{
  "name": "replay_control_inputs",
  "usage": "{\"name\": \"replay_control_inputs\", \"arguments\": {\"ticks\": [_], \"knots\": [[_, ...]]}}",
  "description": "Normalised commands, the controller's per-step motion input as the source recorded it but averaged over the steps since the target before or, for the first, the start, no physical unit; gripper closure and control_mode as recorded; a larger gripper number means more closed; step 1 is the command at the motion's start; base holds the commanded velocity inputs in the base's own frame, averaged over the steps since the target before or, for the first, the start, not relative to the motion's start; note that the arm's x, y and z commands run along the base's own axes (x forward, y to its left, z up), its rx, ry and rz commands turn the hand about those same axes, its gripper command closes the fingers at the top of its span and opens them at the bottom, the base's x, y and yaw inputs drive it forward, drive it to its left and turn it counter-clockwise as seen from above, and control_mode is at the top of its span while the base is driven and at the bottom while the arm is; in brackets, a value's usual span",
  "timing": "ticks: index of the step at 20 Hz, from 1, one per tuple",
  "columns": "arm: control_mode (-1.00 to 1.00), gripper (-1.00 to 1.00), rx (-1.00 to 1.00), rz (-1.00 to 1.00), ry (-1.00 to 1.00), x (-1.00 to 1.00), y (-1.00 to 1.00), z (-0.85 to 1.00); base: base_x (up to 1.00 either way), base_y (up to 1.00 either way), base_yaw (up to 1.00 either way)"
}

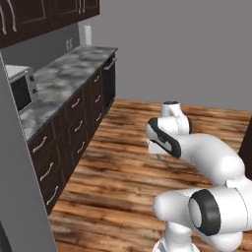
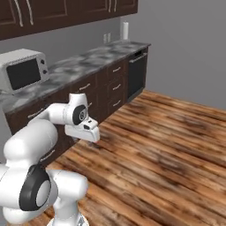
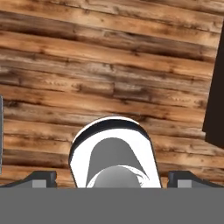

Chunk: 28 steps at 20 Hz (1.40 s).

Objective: Four empty soda cans are scattered around the kitchen. Gather all the cans and cluster them next to the stove for recycling.

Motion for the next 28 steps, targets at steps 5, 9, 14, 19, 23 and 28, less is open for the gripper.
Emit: {"name": "replay_control_inputs", "arguments": {"ticks": [5, 9, 14, 19, 23, 28], "knots": [[1.00, -1.00, 0.00, 0.00, 0.00, 0.00, 0.00, 0.00, 0.99, 0.10, -0.10], [1.00, -1.00, 0.00, 0.00, 0.00, 0.00, 0.00, 0.00, 0.98, 0.03, -0.10], [1.00, -1.00, 0.00, 0.00, 0.00, 0.00, 0.00, 0.00, 0.71, -0.15, -0.17], [1.00, -1.00, 0.00, 0.00, 0.00, 0.00, 0.00, 0.00, 0.60, 0.02, -0.25], [1.00, -1.00, 0.00, 0.00, 0.00, 0.00, 0.00, 0.00, 0.33, 0.14, -0.36], [1.00, -1.00, 0.00, 0.00, 0.00, 0.00, 0.00, 0.00, 0.50, 0.36, -0.32]]}}
